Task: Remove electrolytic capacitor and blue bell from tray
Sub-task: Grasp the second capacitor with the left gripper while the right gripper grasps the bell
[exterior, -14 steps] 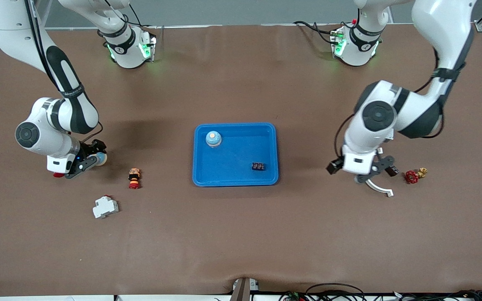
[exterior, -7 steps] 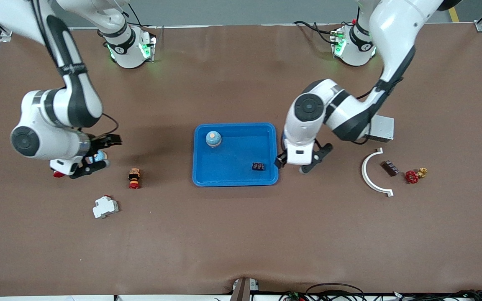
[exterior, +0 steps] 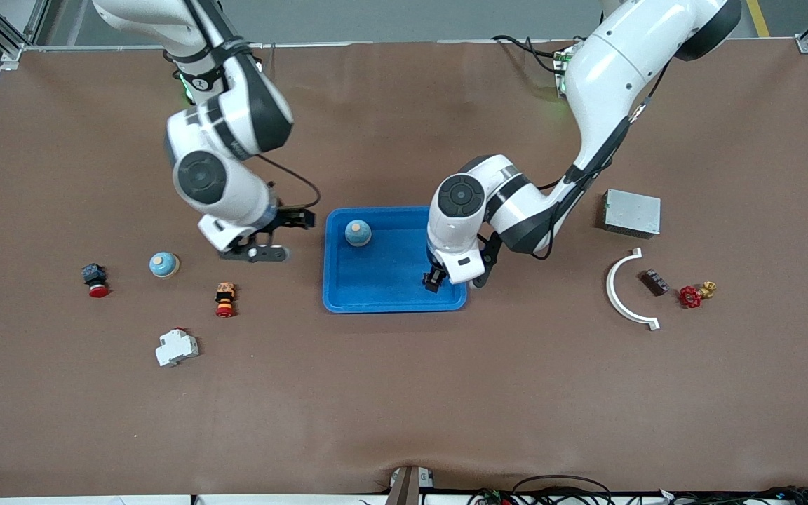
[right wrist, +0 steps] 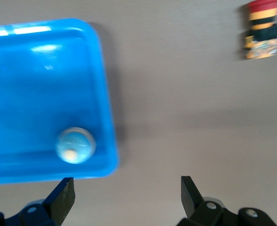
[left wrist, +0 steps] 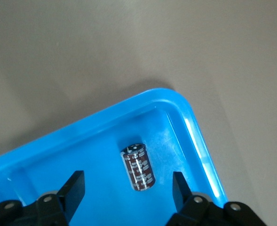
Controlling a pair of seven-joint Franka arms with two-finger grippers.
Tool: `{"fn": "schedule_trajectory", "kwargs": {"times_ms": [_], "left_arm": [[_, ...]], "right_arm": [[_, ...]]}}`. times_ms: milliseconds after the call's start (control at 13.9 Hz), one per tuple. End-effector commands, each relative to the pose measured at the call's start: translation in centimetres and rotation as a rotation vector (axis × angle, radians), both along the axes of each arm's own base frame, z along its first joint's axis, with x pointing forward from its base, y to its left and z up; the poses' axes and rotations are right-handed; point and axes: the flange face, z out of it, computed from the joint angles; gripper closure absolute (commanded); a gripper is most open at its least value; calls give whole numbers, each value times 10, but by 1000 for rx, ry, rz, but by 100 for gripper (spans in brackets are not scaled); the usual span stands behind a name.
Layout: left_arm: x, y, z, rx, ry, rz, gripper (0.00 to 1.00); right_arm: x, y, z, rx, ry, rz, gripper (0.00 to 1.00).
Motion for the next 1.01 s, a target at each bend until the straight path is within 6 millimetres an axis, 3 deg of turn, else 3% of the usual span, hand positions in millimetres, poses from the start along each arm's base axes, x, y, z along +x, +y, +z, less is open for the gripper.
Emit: {"fn": "schedule_trajectory", "kwargs": {"times_ms": [0, 216, 577, 649, 794, 938], "left_arm": [[2, -8, -20, -5, -20, 64, 19], [-7, -13, -42, 4, 5, 58, 23], [-6, -15, -46, -17, -2, 56, 45], [-7, -15, -48, -16, 1, 54, 59], [-6, -16, -45, -19, -3, 50, 100], [-4, -16, -32, -24, -22, 46, 100]], "right_arm": [[-20, 49, -21, -3, -36, -75, 0], [-35, 79, -53, -8, -60, -53, 0], [-44, 90, -87, -15, -78, -43, 0], [-43, 91, -95, -14, -89, -49, 0], [-46, 97, -112, -19, -98, -59, 0], [-49, 102, -125, -23, -107, -70, 0]]}}
